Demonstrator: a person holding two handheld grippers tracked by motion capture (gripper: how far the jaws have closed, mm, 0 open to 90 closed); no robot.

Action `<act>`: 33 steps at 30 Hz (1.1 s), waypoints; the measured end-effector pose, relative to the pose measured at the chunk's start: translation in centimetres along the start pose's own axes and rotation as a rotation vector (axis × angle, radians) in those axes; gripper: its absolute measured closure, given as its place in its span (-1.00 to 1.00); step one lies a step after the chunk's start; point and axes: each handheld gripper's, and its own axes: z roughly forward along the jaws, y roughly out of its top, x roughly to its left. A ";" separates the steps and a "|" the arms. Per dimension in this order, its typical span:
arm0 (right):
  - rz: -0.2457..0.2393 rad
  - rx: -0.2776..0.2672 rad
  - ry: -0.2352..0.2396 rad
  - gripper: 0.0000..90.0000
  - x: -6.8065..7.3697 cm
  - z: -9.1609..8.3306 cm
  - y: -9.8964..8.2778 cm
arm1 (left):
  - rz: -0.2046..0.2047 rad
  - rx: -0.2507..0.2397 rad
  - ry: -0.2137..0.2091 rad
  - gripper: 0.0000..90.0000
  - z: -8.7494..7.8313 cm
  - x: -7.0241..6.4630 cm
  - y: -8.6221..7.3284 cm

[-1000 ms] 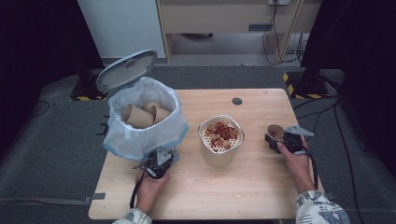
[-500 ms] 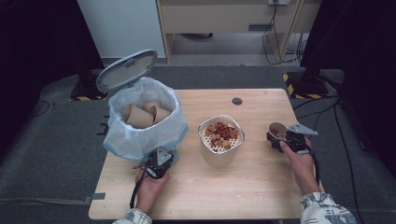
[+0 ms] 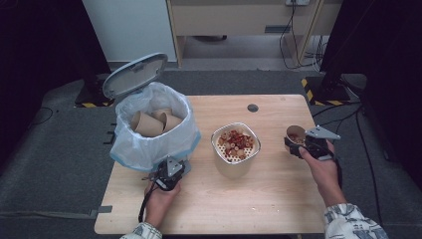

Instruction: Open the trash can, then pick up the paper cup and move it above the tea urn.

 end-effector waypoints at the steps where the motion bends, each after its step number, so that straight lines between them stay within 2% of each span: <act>1: -0.003 0.000 0.002 -0.33 0.0 -0.1 0.2 | -0.001 0.000 0.000 0.98 0.0 0.0 0.0; 6: -0.026 0.004 0.001 -0.33 0.2 -0.3 1.3 | -0.001 0.000 0.000 0.98 0.0 0.0 0.0; 20: -0.039 -0.006 0.009 -0.32 0.3 -0.5 2.9 | -0.002 0.001 -0.001 0.98 0.0 0.0 0.0; 33: -0.069 -0.028 0.011 -0.32 0.6 -1.1 5.5 | -0.004 0.001 -0.001 0.98 0.0 0.0 0.0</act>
